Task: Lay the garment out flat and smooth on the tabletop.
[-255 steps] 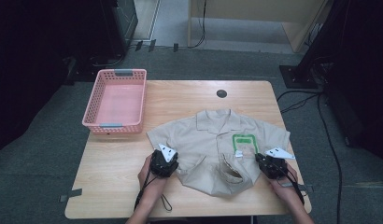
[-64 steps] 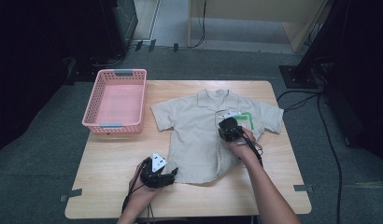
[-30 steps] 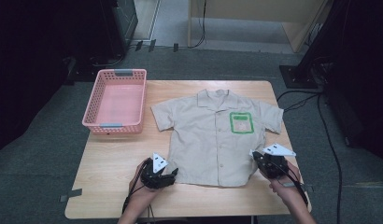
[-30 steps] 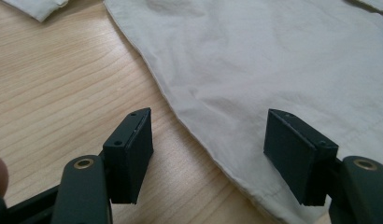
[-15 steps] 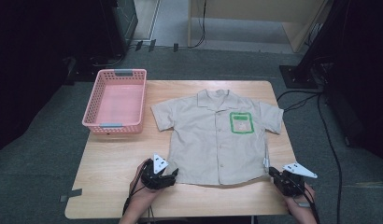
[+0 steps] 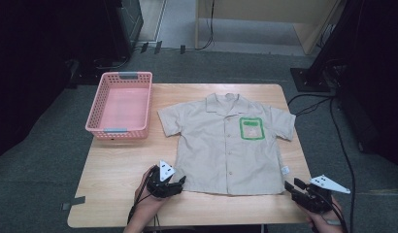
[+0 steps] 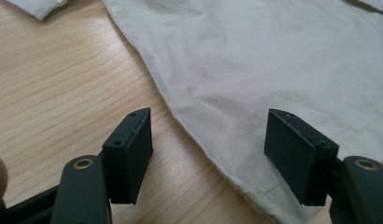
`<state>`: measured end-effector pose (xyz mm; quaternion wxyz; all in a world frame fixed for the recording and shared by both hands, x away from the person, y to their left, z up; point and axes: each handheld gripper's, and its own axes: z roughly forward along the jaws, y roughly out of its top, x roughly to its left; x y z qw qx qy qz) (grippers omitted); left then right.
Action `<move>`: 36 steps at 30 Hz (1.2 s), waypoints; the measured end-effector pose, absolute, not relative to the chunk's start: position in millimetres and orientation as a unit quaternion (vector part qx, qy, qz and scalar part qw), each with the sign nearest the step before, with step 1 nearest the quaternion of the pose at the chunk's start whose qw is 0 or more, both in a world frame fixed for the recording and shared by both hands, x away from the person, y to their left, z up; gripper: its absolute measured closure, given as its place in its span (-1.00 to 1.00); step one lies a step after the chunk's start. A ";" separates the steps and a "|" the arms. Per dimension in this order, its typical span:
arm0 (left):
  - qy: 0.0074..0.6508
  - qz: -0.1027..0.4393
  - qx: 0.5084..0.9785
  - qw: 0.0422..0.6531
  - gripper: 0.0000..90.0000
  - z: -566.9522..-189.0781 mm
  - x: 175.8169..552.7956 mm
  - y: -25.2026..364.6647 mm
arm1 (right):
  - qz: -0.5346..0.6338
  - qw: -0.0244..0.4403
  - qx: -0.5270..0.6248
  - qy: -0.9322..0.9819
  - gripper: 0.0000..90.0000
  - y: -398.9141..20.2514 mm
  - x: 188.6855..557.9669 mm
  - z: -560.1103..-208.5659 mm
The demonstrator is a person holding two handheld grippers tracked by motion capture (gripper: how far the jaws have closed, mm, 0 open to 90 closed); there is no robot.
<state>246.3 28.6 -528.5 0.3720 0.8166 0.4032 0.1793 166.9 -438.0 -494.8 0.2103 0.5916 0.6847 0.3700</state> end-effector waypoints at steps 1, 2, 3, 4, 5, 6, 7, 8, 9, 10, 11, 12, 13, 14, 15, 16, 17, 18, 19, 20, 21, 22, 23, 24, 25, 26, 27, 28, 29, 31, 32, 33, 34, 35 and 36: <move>0.403 0.179 0.817 0.372 -0.26 -528.5 246.3 28.6 | 0.369 0.213 0.596 0.681 0.23 -439.6 168.8 -493.0; 0.403 0.179 0.817 0.372 -0.26 -528.4 246.3 28.6 | 0.365 0.214 0.599 0.680 0.23 -440.5 171.2 -492.3; 0.403 0.179 0.817 0.372 -0.26 -528.4 246.4 28.7 | 0.361 0.216 0.601 0.680 0.24 -440.7 173.9 -492.8; 0.403 0.179 0.817 0.372 -0.26 -528.4 246.3 28.7 | 0.357 0.213 0.605 0.679 0.27 -440.1 176.3 -493.9; 0.403 0.179 0.817 0.372 -0.26 -528.4 246.3 28.7 | 0.355 0.209 0.606 0.681 0.32 -438.9 178.8 -496.0; 0.404 0.179 0.816 0.372 -0.26 -528.5 246.3 28.6 | 0.352 0.206 0.603 0.686 0.39 -436.8 180.8 -498.6; 0.404 0.179 0.817 0.372 -0.26 -528.4 246.3 28.7 | 0.342 0.208 0.601 0.692 0.54 -434.7 182.2 -501.7; 0.404 0.179 0.817 0.372 -0.26 -528.4 246.3 28.7 | 0.331 0.210 0.602 0.696 0.62 -432.9 183.1 -504.8; 0.403 0.179 0.817 0.372 -0.26 -528.4 246.3 28.7 | 0.326 0.209 0.600 0.700 0.65 -432.5 183.6 -507.9; 0.404 0.179 0.817 0.372 -0.26 -528.4 246.3 28.7 | 0.323 0.208 0.600 0.702 0.64 -432.8 183.5 -510.5; 0.403 0.179 0.817 0.372 -0.26 -528.4 246.3 28.7 | 0.316 0.214 0.600 0.703 0.58 -433.8 182.9 -513.0; 0.404 0.179 0.816 0.372 -0.26 -528.5 246.3 28.6 | 0.307 0.224 0.600 0.704 0.47 -435.7 182.1 -515.5; 0.404 0.179 0.816 0.372 -0.26 -528.5 246.3 28.6 | 0.298 0.231 0.604 0.702 0.36 -438.2 181.2 -517.6; 0.404 0.179 0.817 0.372 -0.26 -528.4 246.3 28.7 | 0.289 0.238 0.608 0.700 0.27 -441.1 180.2 -519.3; 0.404 0.179 0.817 0.372 -0.26 -528.4 246.3 28.7 | 0.280 0.247 0.612 0.697 0.24 -444.2 179.0 -520.7; 0.403 0.179 0.817 0.372 -0.26 -528.4 246.3 28.7 | 0.274 0.254 0.616 0.694 0.19 -447.6 178.1 -521.6; 0.404 0.179 0.816 0.372 -0.26 -528.5 246.3 28.6 | 0.275 0.255 0.619 0.690 0.12 -451.2 177.4 -521.8; 0.403 0.179 0.817 0.372 -0.26 -528.5 246.4 28.6 | 0.282 0.253 0.623 0.684 0.06 -454.2 176.7 -521.0; 0.404 0.179 0.816 0.372 -0.26 -528.5 246.3 28.6 | 0.294 0.251 0.622 0.681 -0.02 -456.9 176.1 -519.6; 0.403 0.179 0.817 0.372 -0.26 -528.4 246.3 28.7 | 0.307 0.249 0.621 0.677 -0.11 -458.3 175.6 -517.8; 0.403 0.179 0.817 0.372 -0.26 -528.4 246.3 28.7 | 0.314 0.252 0.619 0.674 -0.20 -458.7 175.3 -515.7; 0.403 0.179 0.817 0.372 -0.26 -528.5 246.3 28.6 | 0.318 0.262 0.616 0.672 -0.33 -458.3 175.2 -513.3; 0.403 0.179 0.817 0.372 -0.26 -528.4 246.3 28.7 | 0.325 0.269 0.612 0.669 -0.45 -457.2 175.3 -511.0; 0.404 0.179 0.816 0.372 -0.26 -528.5 246.3 28.6 | 0.331 0.271 0.607 0.669 -0.55 -456.6 176.1 -508.5; 0.403 0.179 0.817 0.372 -0.26 -528.4 246.3 28.7 | 0.338 0.273 0.607 0.666 -0.61 -455.9 177.0 -506.1; 0.403 0.179 0.817 0.372 -0.26 -528.4 246.3 28.7 | 0.343 0.274 0.606 0.663 -0.69 -455.1 178.2 -504.4; 0.403 0.179 0.817 0.372 -0.26 -528.4 246.3 28.7 | 0.348 0.276 0.605 0.661 -0.73 -454.3 179.7 -503.5; 0.403 0.179 0.817 0.372 -0.26 -528.4 246.3 28.7 | 0.351 0.280 0.604 0.658 -0.77 -453.7 181.1 -503.4; 0.403 0.179 0.817 0.372 -0.26 -528.4 246.3 28.7 | 0.352 0.284 0.605 0.655 -0.82 -452.7 183.0 -504.2; 0.404 0.180 0.816 0.372 -0.26 -528.5 246.1 28.6 | 0.349 0.283 0.607 0.656 -0.95 -451.1 187.6 -508.0; 0.404 0.180 0.816 0.372 -0.26 -528.4 245.7 28.6 | 0.344 0.285 0.607 0.657 -0.97 -451.1 189.8 -510.8; 0.404 0.179 0.816 0.372 -0.26 -528.5 245.1 28.7 | 0.339 0.284 0.610 0.657 -1.00 -451.0 191.9 -513.8; 0.404 0.179 0.816 0.372 -0.26 -528.4 244.0 28.7 | 0.333 0.284 0.615 0.656 -1.00 -451.5 193.8 -516.9; 0.405 0.180 0.816 0.372 -0.26 -528.5 242.4 28.1 | 0.328 0.285 0.618 0.655 -1.00 -452.7 195.4 -520.0; 0.405 0.179 0.816 0.372 -0.26 -528.4 240.6 27.6 | 0.326 0.283 0.623 0.653 -1.00 -453.9 196.6 -522.8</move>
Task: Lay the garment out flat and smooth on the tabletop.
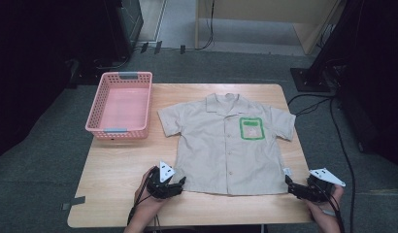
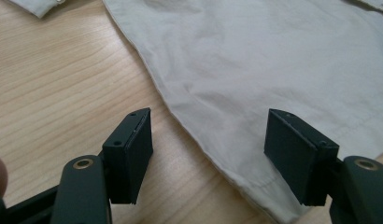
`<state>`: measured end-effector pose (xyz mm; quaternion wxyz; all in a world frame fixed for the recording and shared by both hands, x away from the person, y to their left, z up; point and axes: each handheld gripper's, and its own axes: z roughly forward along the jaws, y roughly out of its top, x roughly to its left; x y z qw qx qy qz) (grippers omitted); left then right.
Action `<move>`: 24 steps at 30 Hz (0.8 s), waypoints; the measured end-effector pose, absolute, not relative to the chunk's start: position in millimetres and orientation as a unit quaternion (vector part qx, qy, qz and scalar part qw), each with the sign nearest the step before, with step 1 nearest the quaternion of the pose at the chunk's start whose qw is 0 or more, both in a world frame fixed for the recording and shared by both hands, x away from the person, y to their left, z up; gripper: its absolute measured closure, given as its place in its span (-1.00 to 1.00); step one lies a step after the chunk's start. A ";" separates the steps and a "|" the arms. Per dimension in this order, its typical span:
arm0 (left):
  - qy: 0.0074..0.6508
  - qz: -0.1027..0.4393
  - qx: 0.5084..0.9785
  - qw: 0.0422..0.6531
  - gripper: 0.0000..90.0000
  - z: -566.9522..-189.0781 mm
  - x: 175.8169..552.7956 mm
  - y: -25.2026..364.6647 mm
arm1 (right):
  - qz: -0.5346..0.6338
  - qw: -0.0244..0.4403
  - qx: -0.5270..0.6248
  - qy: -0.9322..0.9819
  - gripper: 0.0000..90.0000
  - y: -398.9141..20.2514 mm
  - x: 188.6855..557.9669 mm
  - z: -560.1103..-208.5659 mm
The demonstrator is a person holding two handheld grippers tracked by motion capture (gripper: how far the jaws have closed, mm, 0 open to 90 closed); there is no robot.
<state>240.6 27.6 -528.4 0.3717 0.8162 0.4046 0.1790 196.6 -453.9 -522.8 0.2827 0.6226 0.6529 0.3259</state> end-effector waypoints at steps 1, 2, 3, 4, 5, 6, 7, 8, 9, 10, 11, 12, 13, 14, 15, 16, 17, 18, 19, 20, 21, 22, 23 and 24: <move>0.404 0.180 0.816 0.372 -0.27 -528.5 238.4 27.1 | 0.324 0.281 0.626 0.651 -1.00 -455.3 197.6 -525.8; 0.404 0.180 0.816 0.372 -0.27 -528.5 236.1 26.3 | 0.322 0.279 0.629 0.650 -1.00 -456.3 198.4 -528.5; 0.404 0.179 0.816 0.373 -0.26 -528.6 233.8 25.5 | 0.319 0.279 0.631 0.650 -1.00 -457.3 199.0 -530.9; 0.404 0.181 0.816 0.372 -0.26 -528.6 231.6 24.6 | 0.316 0.277 0.632 0.651 -1.00 -458.1 199.6 -532.9; 0.405 0.181 0.816 0.371 -0.26 -528.6 230.2 24.2 | 0.315 0.270 0.636 0.650 -1.00 -458.6 200.4 -533.1; 0.405 0.182 0.816 0.371 -0.26 -528.6 229.5 24.0 | 0.318 0.272 0.636 0.648 -1.00 -458.8 200.5 -532.9; 0.405 0.182 0.816 0.370 -0.26 -528.4 229.1 24.1 | 0.322 0.276 0.634 0.647 -1.00 -458.9 200.7 -532.7; 0.405 0.182 0.816 0.370 -0.26 -528.4 229.0 24.0 | 0.321 0.274 0.634 0.647 -1.00 -458.6 201.2 -532.7; 0.405 0.182 0.816 0.370 -0.26 -528.4 228.6 24.0 | 0.317 0.273 0.635 0.649 -1.00 -458.4 202.0 -532.9; 0.405 0.183 0.815 0.370 -0.24 -528.4 227.9 23.8 | 0.315 0.271 0.637 0.650 -1.00 -458.3 202.7 -533.2; 0.405 0.183 0.815 0.372 -0.22 -528.5 227.3 23.5 | 0.311 0.269 0.637 0.652 -1.00 -458.4 203.7 -533.6; 0.405 0.182 0.815 0.373 -0.22 -528.6 226.9 23.5 | 0.306 0.262 0.641 0.653 -1.00 -458.0 204.5 -534.0; 0.406 0.181 0.815 0.373 -0.22 -528.5 226.5 23.6 | 0.300 0.257 0.644 0.655 -1.00 -457.6 205.4 -534.7; 0.405 0.180 0.815 0.374 -0.22 -528.5 226.5 24.1 | 0.292 0.255 0.643 0.660 -1.00 -457.3 206.3 -535.4; 0.405 0.179 0.814 0.374 -0.22 -528.5 226.6 24.8 | 0.288 0.256 0.642 0.663 -1.00 -456.3 206.3 -535.5; 0.406 0.178 0.815 0.374 -0.23 -528.4 226.6 25.6 | 0.289 0.255 0.640 0.665 -1.00 -456.2 206.3 -535.5; 0.405 0.177 0.815 0.376 -0.25 -528.4 226.7 26.4 | 0.289 0.255 0.639 0.665 -1.00 -456.2 206.3 -535.6; 0.405 0.172 0.814 0.378 -0.28 -528.4 226.7 27.2 | 0.289 0.255 0.639 0.666 -1.00 -456.2 206.4 -535.6; 0.403 0.171 0.815 0.379 -0.32 -528.3 227.0 28.5 | 0.289 0.254 0.639 0.666 -1.00 -456.1 206.3 -535.6; 0.402 0.172 0.815 0.381 -0.35 -528.2 226.8 29.5 | 0.289 0.254 0.637 0.668 -1.00 -455.8 206.4 -535.6; 0.402 0.173 0.813 0.384 -0.39 -528.0 226.7 30.5 | 0.289 0.254 0.634 0.671 -1.00 -455.4 206.4 -535.7; 0.401 0.173 0.811 0.390 -0.41 -527.6 226.7 31.6 | 0.289 0.253 0.632 0.673 -1.00 -455.0 206.4 -535.7; 0.399 0.173 0.808 0.397 -0.43 -527.0 226.4 33.0 | 0.290 0.253 0.630 0.674 -1.00 -454.6 206.4 -535.7; 0.396 0.173 0.807 0.403 -0.49 -526.2 226.3 34.4 | 0.290 0.252 0.630 0.675 -1.00 -454.5 206.3 -535.7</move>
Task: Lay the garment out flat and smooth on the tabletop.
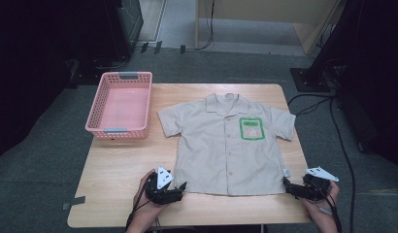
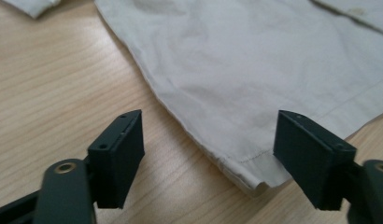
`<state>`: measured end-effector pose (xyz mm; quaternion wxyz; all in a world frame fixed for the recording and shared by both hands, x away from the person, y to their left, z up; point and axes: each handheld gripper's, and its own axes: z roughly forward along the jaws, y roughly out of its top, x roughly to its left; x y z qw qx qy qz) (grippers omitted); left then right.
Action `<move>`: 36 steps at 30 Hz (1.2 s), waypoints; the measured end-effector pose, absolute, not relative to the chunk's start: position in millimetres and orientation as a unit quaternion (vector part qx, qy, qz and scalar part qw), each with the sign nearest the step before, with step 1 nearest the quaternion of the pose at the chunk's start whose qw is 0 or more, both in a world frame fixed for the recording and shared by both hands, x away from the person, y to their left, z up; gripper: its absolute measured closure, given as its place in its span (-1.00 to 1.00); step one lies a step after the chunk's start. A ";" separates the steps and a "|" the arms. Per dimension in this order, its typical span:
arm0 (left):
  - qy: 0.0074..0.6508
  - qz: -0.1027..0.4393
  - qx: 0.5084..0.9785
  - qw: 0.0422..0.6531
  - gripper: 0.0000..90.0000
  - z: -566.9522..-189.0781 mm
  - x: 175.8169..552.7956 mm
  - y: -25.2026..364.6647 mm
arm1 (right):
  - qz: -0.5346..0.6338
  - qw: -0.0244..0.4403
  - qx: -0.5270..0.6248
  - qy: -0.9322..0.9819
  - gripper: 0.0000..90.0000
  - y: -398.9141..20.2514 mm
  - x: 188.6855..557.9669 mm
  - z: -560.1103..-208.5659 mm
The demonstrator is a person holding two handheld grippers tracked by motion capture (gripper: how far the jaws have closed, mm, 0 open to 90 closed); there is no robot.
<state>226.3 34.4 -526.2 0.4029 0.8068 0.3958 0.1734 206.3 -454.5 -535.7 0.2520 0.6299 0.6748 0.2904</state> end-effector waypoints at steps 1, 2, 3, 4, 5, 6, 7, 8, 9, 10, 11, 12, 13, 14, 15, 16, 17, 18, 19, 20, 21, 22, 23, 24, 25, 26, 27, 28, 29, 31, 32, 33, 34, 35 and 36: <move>0.397 0.174 0.804 0.408 -0.53 -525.1 226.0 35.7 | 0.291 0.251 0.629 0.676 -1.00 -454.5 206.3 -535.7; 0.398 0.177 0.800 0.413 -0.53 -523.6 225.9 37.6 | 0.292 0.251 0.627 0.677 -1.00 -454.3 206.1 -535.8; 0.402 0.179 0.794 0.419 -0.53 -521.8 225.8 39.7 | 0.292 0.250 0.626 0.679 -1.00 -454.1 205.8 -535.7; 0.406 0.183 0.788 0.424 -0.54 -519.5 225.7 42.3 | 0.292 0.250 0.625 0.680 -1.00 -454.2 205.7 -535.8; 0.410 0.187 0.783 0.430 -0.57 -516.6 225.8 45.1 | 0.292 0.249 0.625 0.679 -1.00 -454.0 205.5 -535.8; 0.414 0.193 0.776 0.435 -0.57 -513.3 225.4 47.7 | 0.292 0.249 0.625 0.680 -1.00 -454.0 205.6 -535.8; 0.416 0.198 0.771 0.439 -0.57 -509.5 224.9 50.6 | 0.292 0.249 0.625 0.680 -1.00 -454.0 205.6 -535.8; 0.419 0.203 0.764 0.446 -0.57 -505.7 224.0 53.2 | 0.292 0.249 0.625 0.680 -1.00 -454.0 205.6 -535.8; 0.421 0.205 0.759 0.453 -0.58 -502.4 223.5 55.4 | 0.292 0.249 0.625 0.680 -1.00 -454.0 205.6 -535.8; 0.420 0.201 0.759 0.455 -0.78 -499.0 223.4 57.6 | 0.292 0.249 0.625 0.679 -1.00 -454.0 205.6 -535.8; 0.420 0.202 0.759 0.455 -0.78 -496.0 222.9 59.3 | 0.292 0.249 0.625 0.680 -1.00 -454.0 205.6 -535.8; 0.420 0.209 0.756 0.457 -0.78 -493.7 221.8 60.6 | 0.292 0.249 0.625 0.680 -1.00 -454.0 205.6 -535.8; 0.422 0.217 0.754 0.455 -0.78 -491.7 221.0 62.0 | 0.292 0.249 0.625 0.680 -1.00 -454.0 205.6 -535.8; 0.423 0.222 0.752 0.454 -0.78 -490.2 220.3 63.6 | 0.292 0.249 0.625 0.680 -1.00 -454.1 205.6 -535.8; 0.425 0.227 0.750 0.453 -0.78 -489.0 219.9 65.4 | 0.292 0.249 0.625 0.680 -1.00 -454.1 205.6 -535.8; 0.426 0.231 0.750 0.450 -0.78 -488.2 219.9 67.4 | 0.292 0.249 0.625 0.680 -1.00 -454.1 205.6 -535.8; 0.429 0.234 0.750 0.446 -0.78 -487.9 220.3 69.6 | 0.292 0.249 0.625 0.680 -1.00 -454.1 205.6 -535.7; 0.434 0.236 0.748 0.443 -0.78 -487.9 220.7 72.1 | 0.292 0.249 0.625 0.679 -1.00 -454.1 205.6 -535.7; 0.438 0.237 0.747 0.440 -0.78 -488.2 221.4 75.1 | 0.292 0.249 0.625 0.679 -1.00 -454.1 205.6 -535.7; 0.444 0.238 0.746 0.436 -0.79 -488.7 221.9 78.4 | 0.292 0.249 0.626 0.679 -1.00 -454.1 205.6 -535.7; 0.447 0.239 0.746 0.433 -0.78 -489.5 222.5 81.9 | 0.292 0.249 0.625 0.679 -1.00 -454.1 205.6 -535.7; 0.451 0.242 0.745 0.428 -0.78 -490.6 223.0 85.4 | 0.292 0.250 0.625 0.679 -1.00 -454.2 205.6 -535.8; 0.455 0.248 0.744 0.421 -0.78 -492.0 223.4 88.9 | 0.292 0.250 0.625 0.680 -1.00 -454.3 205.6 -535.8; 0.459 0.254 0.744 0.414 -0.78 -493.8 223.8 92.5 | 0.292 0.250 0.625 0.680 -1.00 -454.3 205.6 -535.8; 0.463 0.258 0.744 0.406 -0.78 -495.9 224.5 96.4 | 0.292 0.250 0.625 0.680 -1.00 -454.3 205.6 -535.8; 0.468 0.260 0.743 0.401 -0.78 -498.0 225.0 100.7 | 0.292 0.250 0.625 0.679 -1.00 -454.3 205.6 -535.8; 0.474 0.260 0.741 0.397 -0.78 -500.5 225.7 105.5 | 0.292 0.250 0.625 0.679 -1.00 -454.3 205.6 -535.8; 0.482 0.259 0.739 0.393 -0.78 -502.9 226.5 110.5 | 0.292 0.250 0.625 0.679 -1.00 -454.3 205.6 -535.8; 0.488 0.259 0.737 0.390 -0.78 -505.4 227.4 115.3 | 0.292 0.250 0.625 0.679 -1.00 -454.3 205.6 -535.8; 0.502 0.259 0.733 0.379 -0.78 -509.7 228.4 123.7 | 0.292 0.250 0.625 0.679 -1.00 -454.3 205.6 -535.8; 0.510 0.257 0.730 0.374 -0.78 -512.4 228.9 127.7 | 0.292 0.250 0.625 0.679 -1.00 -454.3 205.6 -535.7; 0.514 0.257 0.730 0.369 -0.78 -513.8 229.0 129.7 | 0.292 0.250 0.625 0.679 -1.00 -454.3 205.6 -535.7; 0.518 0.258 0.729 0.365 -0.78 -516.1 229.3 131.6 | 0.292 0.250 0.626 0.679 -1.00 -454.2 205.6 -535.7; 0.523 0.258 0.729 0.358 -0.78 -518.5 229.7 132.8 | 0.292 0.250 0.626 0.679 -1.00 -454.2 205.6 -535.7; 0.525 0.257 0.732 0.350 -0.78 -520.8 230.1 133.7 | 0.292 0.250 0.626 0.679 -1.00 -454.2 205.6 -535.7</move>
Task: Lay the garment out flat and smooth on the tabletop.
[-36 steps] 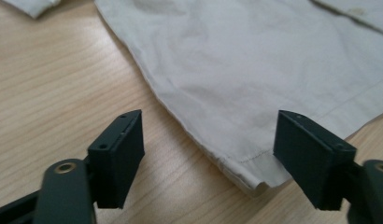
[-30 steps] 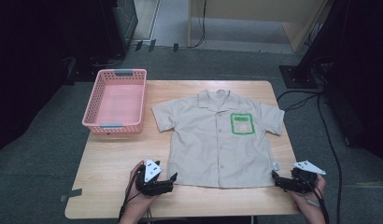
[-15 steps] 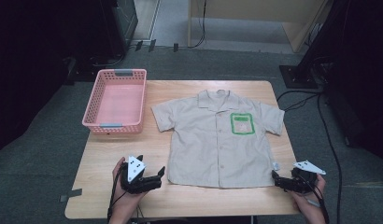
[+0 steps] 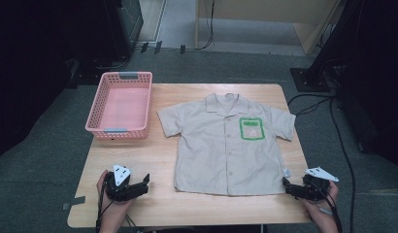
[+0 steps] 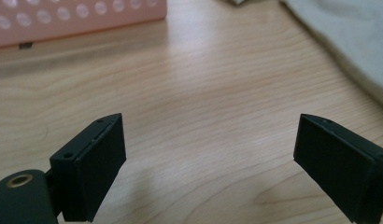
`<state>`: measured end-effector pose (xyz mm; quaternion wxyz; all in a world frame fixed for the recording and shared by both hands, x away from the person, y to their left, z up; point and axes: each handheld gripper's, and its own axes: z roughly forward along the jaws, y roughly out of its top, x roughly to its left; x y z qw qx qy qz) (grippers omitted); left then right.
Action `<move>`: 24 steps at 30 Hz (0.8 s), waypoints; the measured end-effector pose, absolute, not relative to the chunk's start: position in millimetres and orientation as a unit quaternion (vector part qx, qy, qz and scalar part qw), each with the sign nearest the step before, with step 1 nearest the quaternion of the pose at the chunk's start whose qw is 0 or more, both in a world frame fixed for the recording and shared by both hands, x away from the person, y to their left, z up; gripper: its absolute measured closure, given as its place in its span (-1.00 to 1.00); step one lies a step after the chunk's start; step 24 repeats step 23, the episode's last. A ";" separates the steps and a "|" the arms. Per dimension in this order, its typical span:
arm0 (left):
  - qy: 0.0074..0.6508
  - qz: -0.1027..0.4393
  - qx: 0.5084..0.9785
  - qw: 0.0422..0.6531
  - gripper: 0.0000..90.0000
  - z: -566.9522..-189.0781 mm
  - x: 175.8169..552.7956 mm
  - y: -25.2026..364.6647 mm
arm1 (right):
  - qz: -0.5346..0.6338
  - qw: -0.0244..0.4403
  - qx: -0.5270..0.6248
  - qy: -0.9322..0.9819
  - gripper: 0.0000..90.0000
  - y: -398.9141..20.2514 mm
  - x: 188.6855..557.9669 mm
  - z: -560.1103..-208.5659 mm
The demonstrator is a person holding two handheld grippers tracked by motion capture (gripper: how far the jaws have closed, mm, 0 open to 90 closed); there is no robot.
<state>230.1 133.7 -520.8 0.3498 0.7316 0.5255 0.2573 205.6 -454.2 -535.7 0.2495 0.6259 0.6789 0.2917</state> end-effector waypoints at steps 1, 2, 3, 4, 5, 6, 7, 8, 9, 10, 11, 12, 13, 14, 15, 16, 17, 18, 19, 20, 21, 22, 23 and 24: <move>0.529 0.257 0.731 0.346 -0.78 -523.4 230.5 133.8 | 0.292 0.250 0.626 0.679 -1.00 -454.3 205.6 -535.7; 0.531 0.255 0.732 0.341 -0.78 -525.3 231.0 133.8 | 0.292 0.250 0.626 0.679 -1.00 -454.3 205.6 -535.8; 0.532 0.256 0.734 0.336 -0.78 -526.7 231.6 133.3 | 0.292 0.250 0.626 0.679 -1.00 -454.3 205.7 -535.7; 0.534 0.254 0.736 0.328 -0.78 -527.2 232.3 132.9 | 0.292 0.250 0.626 0.679 -1.00 -454.2 205.6 -535.7; 0.535 0.253 0.737 0.326 -0.78 -527.5 232.8 132.6 | 0.291 0.250 0.626 0.679 -1.00 -454.3 205.6 -535.7; 0.536 0.252 0.737 0.326 -0.78 -527.5 233.0 132.3 | 0.291 0.250 0.626 0.678 -1.00 -454.3 205.6 -535.8; 0.536 0.248 0.739 0.325 -0.78 -527.6 233.3 132.1 | 0.291 0.250 0.626 0.678 -1.00 -454.3 205.6 -535.7; 0.537 0.244 0.741 0.321 -0.78 -528.1 233.9 131.6 | 0.291 0.250 0.626 0.678 -1.00 -454.3 205.6 -535.8; 0.540 0.239 0.742 0.317 -0.78 -528.7 234.5 131.1 | 0.291 0.250 0.626 0.678 -1.00 -454.3 205.6 -535.7; 0.541 0.237 0.742 0.317 -0.78 -528.8 234.7 131.3 | 0.291 0.250 0.626 0.678 -1.00 -454.3 205.6 -535.8; 0.543 0.236 0.741 0.318 -0.78 -528.9 235.0 131.7 | 0.291 0.250 0.626 0.678 -1.00 -454.3 205.6 -535.7; 0.546 0.236 0.739 0.316 -0.78 -528.7 235.1 132.3 | 0.291 0.250 0.626 0.678 -1.00 -454.3 205.6 -535.8; 0.549 0.238 0.737 0.315 -0.78 -528.7 235.4 132.6 | 0.291 0.250 0.627 0.678 -1.00 -454.2 205.6 -535.7; 0.551 0.238 0.735 0.315 -0.78 -528.7 235.7 132.6 | 0.291 0.250 0.627 0.678 -1.00 -454.3 205.6 -535.8; 0.552 0.238 0.734 0.315 -0.78 -528.8 235.9 132.7 | 0.291 0.250 0.629 0.676 -1.00 -454.3 205.6 -535.8; 0.552 0.238 0.734 0.315 -0.78 -528.8 236.0 132.7 | 0.291 0.251 0.629 0.676 -1.00 -454.5 205.6 -535.8; 0.552 0.238 0.734 0.315 -0.78 -528.8 236.1 132.8 | 0.290 0.252 0.628 0.676 -1.00 -454.7 205.6 -535.8; 0.552 0.238 0.735 0.315 -0.78 -528.8 236.2 132.8 | 0.291 0.251 0.629 0.676 -1.00 -454.5 205.6 -535.8; 0.551 0.238 0.735 0.315 -0.78 -528.8 236.3 132.9 | 0.291 0.251 0.629 0.676 -1.00 -454.5 205.6 -535.8; 0.551 0.238 0.735 0.315 -0.78 -528.8 236.5 133.0 | 0.291 0.251 0.629 0.676 -1.00 -454.5 205.6 -535.8; 0.551 0.238 0.735 0.315 -0.78 -528.8 236.6 133.0 | 0.291 0.251 0.629 0.676 -1.00 -454.5 205.6 -535.8; 0.551 0.238 0.736 0.315 -0.78 -528.7 236.6 133.0 | 0.291 0.251 0.629 0.676 -1.00 -454.5 205.6 -535.8; 0.550 0.238 0.736 0.315 -0.78 -528.8 236.7 133.0 | 0.291 0.251 0.629 0.676 -1.00 -454.5 205.6 -535.8; 0.550 0.238 0.736 0.315 -0.78 -528.8 236.7 133.0 | 0.291 0.251 0.629 0.676 -1.00 -454.5 205.6 -535.8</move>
